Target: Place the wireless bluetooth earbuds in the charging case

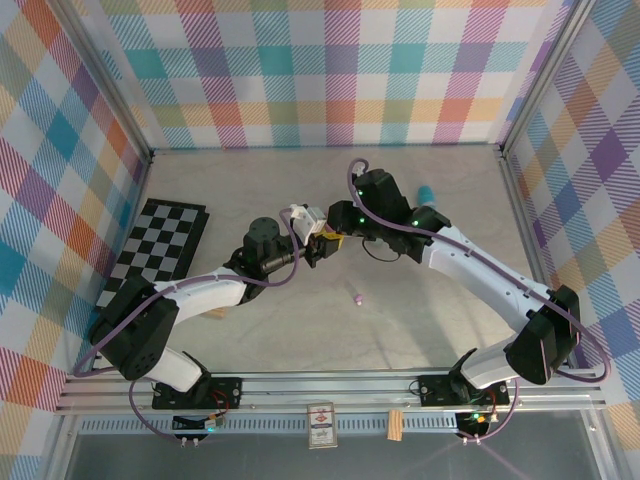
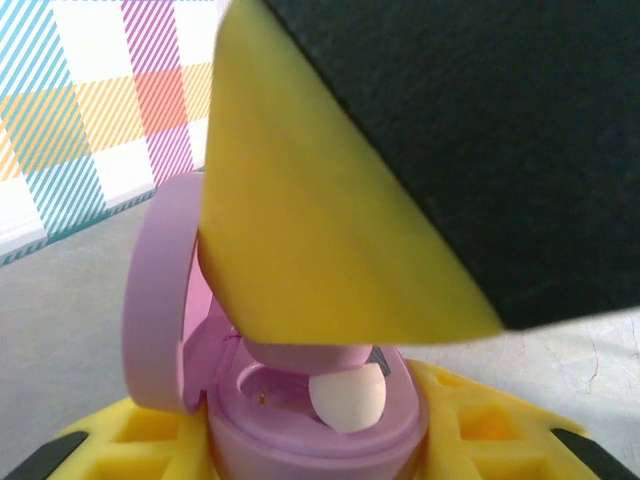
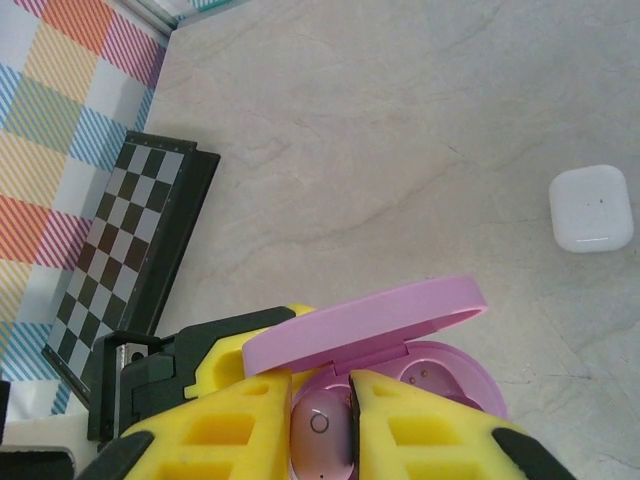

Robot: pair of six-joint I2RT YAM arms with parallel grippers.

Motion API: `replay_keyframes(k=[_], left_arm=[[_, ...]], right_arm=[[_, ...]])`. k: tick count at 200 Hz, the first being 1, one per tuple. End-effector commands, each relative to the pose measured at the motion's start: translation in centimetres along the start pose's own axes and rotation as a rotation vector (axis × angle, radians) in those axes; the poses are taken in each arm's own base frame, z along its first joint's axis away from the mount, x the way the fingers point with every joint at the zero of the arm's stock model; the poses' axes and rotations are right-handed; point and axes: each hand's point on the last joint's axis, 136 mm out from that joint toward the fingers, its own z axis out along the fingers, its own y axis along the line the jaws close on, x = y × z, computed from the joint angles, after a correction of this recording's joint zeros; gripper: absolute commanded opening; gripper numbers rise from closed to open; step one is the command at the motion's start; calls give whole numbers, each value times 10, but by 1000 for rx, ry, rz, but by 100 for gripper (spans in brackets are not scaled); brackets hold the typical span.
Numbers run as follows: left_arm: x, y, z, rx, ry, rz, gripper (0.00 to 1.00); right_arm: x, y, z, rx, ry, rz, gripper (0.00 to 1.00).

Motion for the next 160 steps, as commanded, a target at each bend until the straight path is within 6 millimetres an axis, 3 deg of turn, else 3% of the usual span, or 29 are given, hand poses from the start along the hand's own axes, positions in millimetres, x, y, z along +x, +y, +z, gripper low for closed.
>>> replay_keyframes(k=[1, 97, 160], left_arm=[[-32, -6, 5, 19, -93, 26, 30], [-35, -5, 6, 21, -109, 11, 30], [-37, -5, 7, 20, -110, 6, 30]], right_arm=[[4, -1, 5, 12, -4, -28, 21], [6, -14, -4, 70, -32, -38, 23], [6, 4, -3, -19, -17, -34, 27]])
